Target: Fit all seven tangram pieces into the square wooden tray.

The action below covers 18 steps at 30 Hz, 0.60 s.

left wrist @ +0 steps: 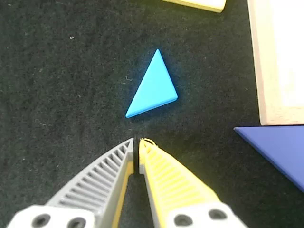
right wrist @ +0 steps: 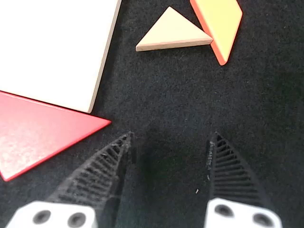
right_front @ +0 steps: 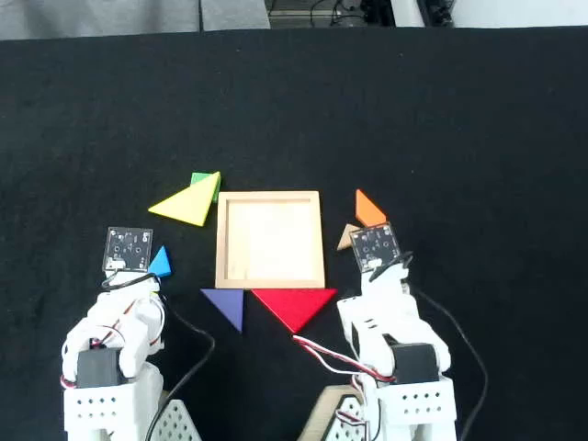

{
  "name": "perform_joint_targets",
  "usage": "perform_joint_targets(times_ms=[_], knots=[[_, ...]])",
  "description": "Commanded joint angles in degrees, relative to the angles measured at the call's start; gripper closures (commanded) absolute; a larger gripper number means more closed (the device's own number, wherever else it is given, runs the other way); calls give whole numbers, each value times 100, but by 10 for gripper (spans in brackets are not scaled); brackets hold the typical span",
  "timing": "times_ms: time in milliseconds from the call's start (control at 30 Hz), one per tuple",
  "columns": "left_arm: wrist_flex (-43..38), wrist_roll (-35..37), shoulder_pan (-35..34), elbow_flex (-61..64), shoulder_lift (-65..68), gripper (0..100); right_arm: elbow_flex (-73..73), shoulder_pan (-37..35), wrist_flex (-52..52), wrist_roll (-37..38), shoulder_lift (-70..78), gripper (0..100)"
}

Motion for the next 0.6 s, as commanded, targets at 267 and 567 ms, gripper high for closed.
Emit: perform_joint_targets(times_ms=[267, 567], knots=[[18, -26, -40, 110, -26, 970, -13, 53, 18, 62, -40, 753], [18, -26, -40, 110, -26, 970, -13, 53, 18, 62, -40, 753]])
